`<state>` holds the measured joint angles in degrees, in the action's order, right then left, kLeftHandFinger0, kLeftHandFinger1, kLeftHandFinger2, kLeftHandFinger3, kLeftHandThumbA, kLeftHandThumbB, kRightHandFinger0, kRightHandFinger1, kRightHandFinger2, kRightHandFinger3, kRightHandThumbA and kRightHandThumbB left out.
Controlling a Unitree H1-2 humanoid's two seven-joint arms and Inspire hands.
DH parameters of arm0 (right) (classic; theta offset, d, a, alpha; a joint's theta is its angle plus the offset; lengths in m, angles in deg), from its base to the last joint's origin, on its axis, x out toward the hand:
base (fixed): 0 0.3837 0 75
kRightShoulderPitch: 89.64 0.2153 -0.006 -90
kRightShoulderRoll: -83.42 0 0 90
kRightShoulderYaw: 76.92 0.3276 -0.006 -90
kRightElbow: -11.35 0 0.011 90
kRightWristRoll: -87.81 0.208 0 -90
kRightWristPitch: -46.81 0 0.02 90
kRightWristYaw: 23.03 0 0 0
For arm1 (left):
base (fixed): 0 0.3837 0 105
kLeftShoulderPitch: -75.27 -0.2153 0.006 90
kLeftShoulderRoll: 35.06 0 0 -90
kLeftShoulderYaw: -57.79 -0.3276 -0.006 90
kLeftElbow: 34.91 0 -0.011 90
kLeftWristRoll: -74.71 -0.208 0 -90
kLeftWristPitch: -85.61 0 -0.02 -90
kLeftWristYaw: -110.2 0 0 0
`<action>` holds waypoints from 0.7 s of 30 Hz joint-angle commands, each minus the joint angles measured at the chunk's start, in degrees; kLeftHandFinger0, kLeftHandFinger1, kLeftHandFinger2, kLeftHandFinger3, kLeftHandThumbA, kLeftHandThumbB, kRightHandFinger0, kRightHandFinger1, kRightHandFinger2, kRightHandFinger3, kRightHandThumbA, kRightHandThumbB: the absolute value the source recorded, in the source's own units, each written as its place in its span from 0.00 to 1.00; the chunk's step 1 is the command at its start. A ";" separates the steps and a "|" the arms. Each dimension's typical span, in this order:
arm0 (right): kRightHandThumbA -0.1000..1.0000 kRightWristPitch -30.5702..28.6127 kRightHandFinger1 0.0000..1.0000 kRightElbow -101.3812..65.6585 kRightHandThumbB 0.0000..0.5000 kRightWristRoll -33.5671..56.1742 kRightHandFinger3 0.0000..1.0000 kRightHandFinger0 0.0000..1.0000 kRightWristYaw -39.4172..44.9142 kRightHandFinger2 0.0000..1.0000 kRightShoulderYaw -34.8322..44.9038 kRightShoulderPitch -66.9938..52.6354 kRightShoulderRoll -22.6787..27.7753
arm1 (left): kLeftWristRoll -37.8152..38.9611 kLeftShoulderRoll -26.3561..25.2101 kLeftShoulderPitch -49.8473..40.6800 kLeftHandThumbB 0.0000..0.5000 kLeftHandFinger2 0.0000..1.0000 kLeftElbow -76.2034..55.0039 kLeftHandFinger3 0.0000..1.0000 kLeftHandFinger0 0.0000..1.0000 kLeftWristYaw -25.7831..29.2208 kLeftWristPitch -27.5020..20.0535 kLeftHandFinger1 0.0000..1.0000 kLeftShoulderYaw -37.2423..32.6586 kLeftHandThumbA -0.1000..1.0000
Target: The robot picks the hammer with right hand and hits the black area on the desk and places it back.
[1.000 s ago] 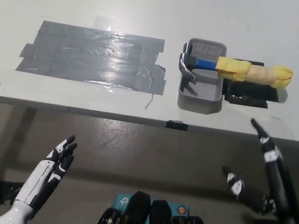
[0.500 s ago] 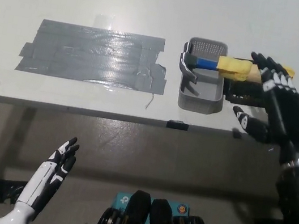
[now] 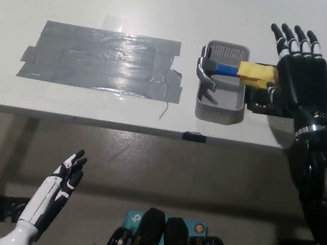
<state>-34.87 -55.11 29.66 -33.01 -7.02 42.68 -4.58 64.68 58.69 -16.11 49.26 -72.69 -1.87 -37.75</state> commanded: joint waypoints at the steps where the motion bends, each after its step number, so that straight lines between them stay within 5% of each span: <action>1: 0.82 2.34 1.00 2.05 0.70 -3.61 1.00 1.00 -5.24 1.00 -0.78 4.11 0.98 | 0.05 0.01 0.74 0.00 1.00 -2.08 1.00 1.00 -0.34 -0.94 1.00 0.39 1.00; 11: 0.84 1.83 1.00 6.26 0.70 -2.17 1.00 1.00 -6.17 1.00 -1.74 5.36 0.49 | 0.19 0.13 1.05 0.00 1.00 -1.73 1.00 1.00 -0.66 -1.04 1.00 0.43 1.00; 21: 0.96 1.05 1.00 4.44 0.84 -0.30 1.00 1.00 -2.90 1.00 -2.84 4.57 0.72 | 0.71 0.13 1.23 0.00 1.00 -1.46 1.00 1.00 -0.81 -1.22 1.00 0.57 0.99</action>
<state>-33.38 -48.79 28.73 -36.22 -9.81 44.60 -4.63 64.98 58.74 -15.93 49.16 -73.19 -1.87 -37.67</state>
